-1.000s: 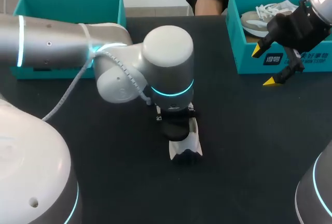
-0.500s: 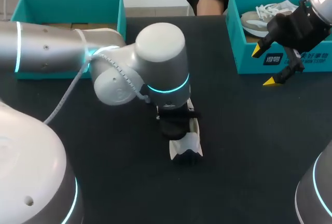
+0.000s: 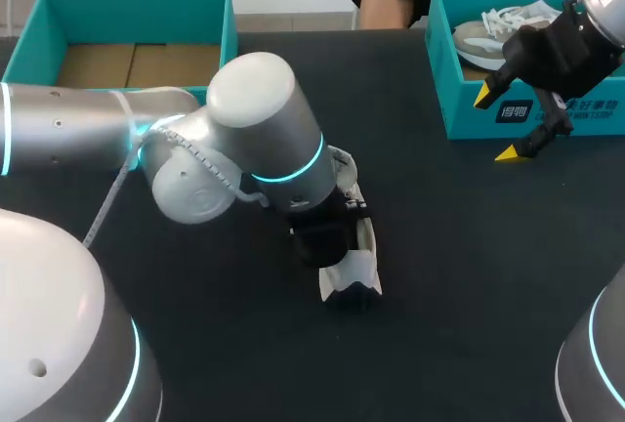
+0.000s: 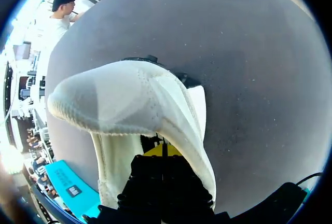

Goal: Take the shoe out of the shoebox, open the shoe tongue, remove and reinsert the insole, then place the shoe into the shoebox

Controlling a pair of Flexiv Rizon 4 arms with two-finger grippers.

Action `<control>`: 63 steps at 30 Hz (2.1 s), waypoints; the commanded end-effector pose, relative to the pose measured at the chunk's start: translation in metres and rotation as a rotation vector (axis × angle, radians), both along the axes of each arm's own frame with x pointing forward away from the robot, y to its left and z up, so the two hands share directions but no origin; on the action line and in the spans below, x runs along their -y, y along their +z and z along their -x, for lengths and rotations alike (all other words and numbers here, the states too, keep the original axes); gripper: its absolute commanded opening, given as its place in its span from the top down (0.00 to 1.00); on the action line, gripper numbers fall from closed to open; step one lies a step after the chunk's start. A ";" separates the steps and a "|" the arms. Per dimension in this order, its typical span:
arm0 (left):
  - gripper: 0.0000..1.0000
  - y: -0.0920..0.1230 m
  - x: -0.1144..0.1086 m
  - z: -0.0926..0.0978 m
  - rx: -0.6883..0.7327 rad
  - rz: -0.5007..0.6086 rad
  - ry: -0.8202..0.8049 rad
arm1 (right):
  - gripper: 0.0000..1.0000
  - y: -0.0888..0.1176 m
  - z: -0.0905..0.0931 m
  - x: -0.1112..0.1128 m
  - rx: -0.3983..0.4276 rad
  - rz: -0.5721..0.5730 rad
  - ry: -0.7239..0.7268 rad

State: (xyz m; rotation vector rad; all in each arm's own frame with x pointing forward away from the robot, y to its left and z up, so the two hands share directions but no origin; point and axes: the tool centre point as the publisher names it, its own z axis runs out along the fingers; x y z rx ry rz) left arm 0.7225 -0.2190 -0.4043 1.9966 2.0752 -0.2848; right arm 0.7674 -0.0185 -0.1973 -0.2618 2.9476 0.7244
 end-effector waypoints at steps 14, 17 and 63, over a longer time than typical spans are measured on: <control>1.00 -0.046 0.036 -0.001 -0.011 0.056 0.066 | 0.00 -0.001 -0.001 0.000 -0.001 0.002 0.000; 1.00 -0.027 0.029 -0.005 -0.007 0.057 0.057 | 0.00 -0.001 -0.001 0.000 -0.001 0.002 0.000; 0.00 0.054 -0.008 -0.056 0.311 -0.141 0.130 | 0.00 -0.001 -0.001 0.000 -0.001 0.002 0.000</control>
